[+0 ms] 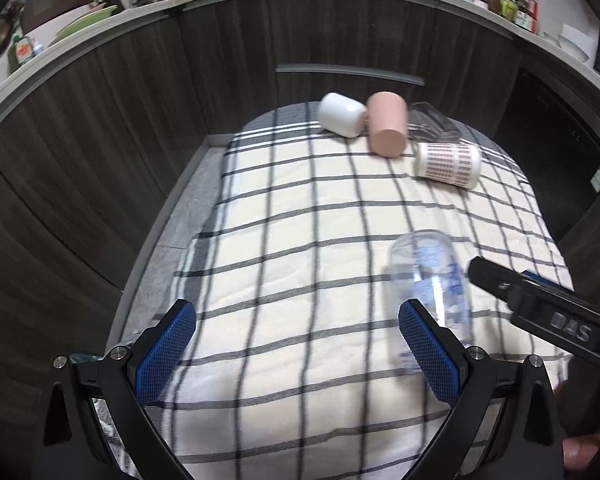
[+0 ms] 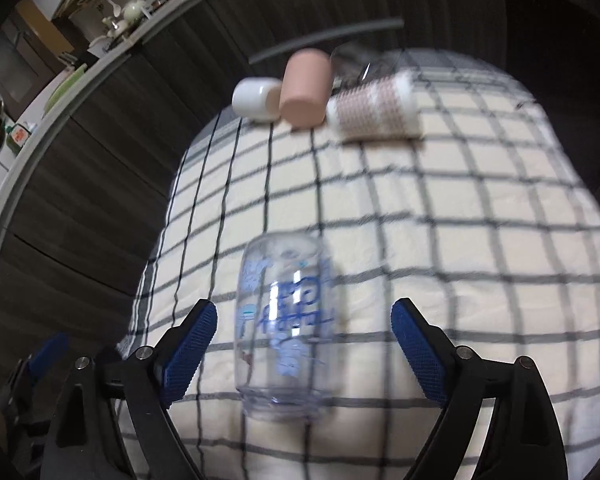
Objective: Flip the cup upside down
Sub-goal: 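Open the right gripper off the cup while the left gripper moves to the cup, then close the left gripper around the clear cup's body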
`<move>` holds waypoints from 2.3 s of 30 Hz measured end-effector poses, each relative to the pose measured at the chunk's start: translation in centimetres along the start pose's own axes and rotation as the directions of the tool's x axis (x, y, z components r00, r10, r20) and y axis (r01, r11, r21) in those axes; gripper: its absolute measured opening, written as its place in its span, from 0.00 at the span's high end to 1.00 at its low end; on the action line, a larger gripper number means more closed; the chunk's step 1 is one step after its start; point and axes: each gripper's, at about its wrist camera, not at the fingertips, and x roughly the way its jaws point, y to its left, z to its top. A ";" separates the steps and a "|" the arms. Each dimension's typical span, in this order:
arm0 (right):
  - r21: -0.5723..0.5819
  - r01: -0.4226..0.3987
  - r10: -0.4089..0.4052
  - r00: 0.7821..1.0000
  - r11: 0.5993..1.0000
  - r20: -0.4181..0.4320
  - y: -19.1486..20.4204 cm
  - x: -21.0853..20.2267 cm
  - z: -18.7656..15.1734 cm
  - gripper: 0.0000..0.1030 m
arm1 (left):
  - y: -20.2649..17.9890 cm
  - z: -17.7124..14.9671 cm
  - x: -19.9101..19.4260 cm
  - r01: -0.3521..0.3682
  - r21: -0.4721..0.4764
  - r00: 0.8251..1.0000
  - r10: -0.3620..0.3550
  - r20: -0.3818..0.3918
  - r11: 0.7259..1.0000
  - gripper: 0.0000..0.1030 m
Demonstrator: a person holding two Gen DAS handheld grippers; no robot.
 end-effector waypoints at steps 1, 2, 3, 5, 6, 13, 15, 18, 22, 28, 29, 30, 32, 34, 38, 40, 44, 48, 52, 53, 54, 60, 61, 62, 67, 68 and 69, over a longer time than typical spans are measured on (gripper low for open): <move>-0.010 0.019 -0.018 1.000 1.000 0.019 -0.2 -0.9 0.1 0.14 | -0.9 0.3 0.1 0.012 0.015 1.000 -0.012 -0.003 1.000 0.00; -0.020 0.037 -0.036 0.999 0.999 0.040 -0.5 -1.8 0.1 0.14 | -1.6 0.5 0.2 0.019 0.026 1.000 -0.018 -0.006 0.999 0.00; -0.025 0.060 -0.059 0.996 0.998 0.061 -0.9 -2.6 0.1 0.14 | -2.3 0.6 0.3 0.025 0.037 1.000 -0.025 -0.008 0.999 0.00; -0.027 0.100 -0.097 0.991 0.995 0.096 -1.8 -4.1 0.3 0.13 | -4.2 1.0 0.6 0.052 0.061 0.999 -0.051 -0.016 0.997 0.00; -0.028 0.119 -0.115 0.987 0.993 0.109 -2.3 -4.8 0.3 0.13 | -4.9 1.1 0.7 0.061 0.069 0.998 -0.060 -0.019 0.996 0.00; -0.038 0.265 -0.248 0.938 0.964 0.242 -4.9 -8.7 0.6 0.12 | -9.8 1.8 2.4 0.109 0.122 0.993 -0.102 -0.062 0.987 0.00; -0.038 0.297 -0.275 0.920 0.954 0.278 -5.3 -9.4 0.5 0.12 | -10.4 2.0 3.0 0.109 0.123 0.992 -0.100 -0.075 0.986 0.00; -0.032 0.333 -0.303 0.890 0.942 0.342 -5.6 -10.6 0.4 0.12 | -10.9 2.3 4.1 0.102 0.116 0.991 -0.090 -0.104 0.988 0.00; -0.017 0.368 -0.326 0.844 0.930 0.427 -5.6 -11.6 0.3 0.08 | -11.0 2.8 5.8 0.087 0.107 0.985 -0.070 -0.159 0.990 0.00; -0.026 0.377 -0.323 0.825 0.926 0.463 -5.2 -11.5 0.9 0.07 | -11.4 3.6 8.7 0.082 0.107 0.960 -0.050 -0.276 0.991 0.00; -0.025 0.376 -0.323 0.827 0.926 0.461 -5.2 -11.4 1.2 0.07 | -11.6 3.8 9.3 0.090 0.108 0.952 -0.053 -0.301 0.990 0.00; -0.024 0.374 -0.322 0.828 0.927 0.459 -5.3 -11.2 1.3 0.07 | -11.7 4.0 9.6 0.094 0.109 0.946 -0.055 -0.321 0.990 0.00; -0.016 0.372 -0.325 0.830 0.928 0.454 -5.5 -10.9 1.8 0.07 | -12.0 4.3 10.7 0.112 0.100 0.923 -0.066 -0.380 0.989 0.00; -0.005 0.367 -0.326 0.833 0.930 0.447 -5.8 -10.7 2.2 0.07 | -12.2 4.5 11.5 0.125 0.091 0.899 -0.074 -0.431 0.988 0.00; 0.022 0.344 -0.320 0.846 0.939 0.426 -6.4 -10.3 3.1 0.07 | -12.5 5.0 13.6 0.142 0.075 0.829 -0.078 -0.553 0.987 0.00; 0.033 0.328 -0.311 0.855 0.944 0.415 -6.6 -10.1 3.5 0.07 | -12.9 5.4 14.3 0.142 0.095 0.800 -0.057 -0.598 0.985 0.00; 0.044 0.298 -0.290 0.872 0.954 0.394 -6.6 -9.5 4.4 0.07 | -13.3 5.9 15.3 0.142 0.124 0.761 -0.028 -0.649 0.982 0.01; 0.047 0.279 -0.276 0.882 0.959 0.382 -6.5 -8.9 5.0 0.07 | -13.1 6.0 16.4 0.118 0.146 0.733 0.013 -0.681 0.982 0.10; 0.076 0.251 -0.261 0.895 0.965 0.360 -7.2 -8.3 5.2 0.07 | -13.0 5.9 17.5 0.108 0.183 0.720 0.050 -0.692 0.977 0.30; 0.084 0.242 -0.256 0.900 0.967 0.354 -7.4 -8.1 5.2 0.07 | -12.6 6.1 18.2 0.114 0.183 0.717 0.046 -0.696 0.977 0.30; 0.090 0.237 -0.254 0.903 0.967 0.348 -7.6 -8.0 5.2 0.07 | -12.6 6.0 18.3 0.116 0.185 0.720 0.046 -0.693 0.976 0.31; 0.114 0.230 -0.256 0.907 0.966 0.335 -8.1 -7.8 5.2 0.07 | -12.5 5.9 18.2 0.137 0.181 0.728 0.025 -0.685 0.974 0.31; 0.116 0.229 -0.255 0.907 0.966 0.336 -8.1 -7.8 5.2 0.07 | -12.2 6.0 18.1 0.143 0.169 0.728 0.012 -0.685 0.975 0.31; 0.117 0.227 -0.254 0.907 0.967 0.337 -8.1 -7.9 5.2 0.07 | -12.4 5.8 17.5 0.149 0.163 0.730 0.003 -0.683 0.975 0.31; 0.116 0.208 -0.236 0.911 0.971 0.340 -7.8 -8.3 5.1 0.07 | -11.6 7.0 13.7 0.161 0.164 0.809 -0.034 -0.587 0.973 0.31; 0.115 0.203 -0.231 0.911 0.972 0.342 -7.6 -8.5 5.0 0.07 | -11.5 7.3 13.1 0.157 0.167 0.830 -0.038 -0.556 0.973 0.31; 0.113 0.202 -0.230 0.909 0.973 0.347 -7.4 -8.6 5.0 0.07 | -11.1 7.8 12.0 0.162 0.156 0.863 -0.064 -0.501 0.974 0.31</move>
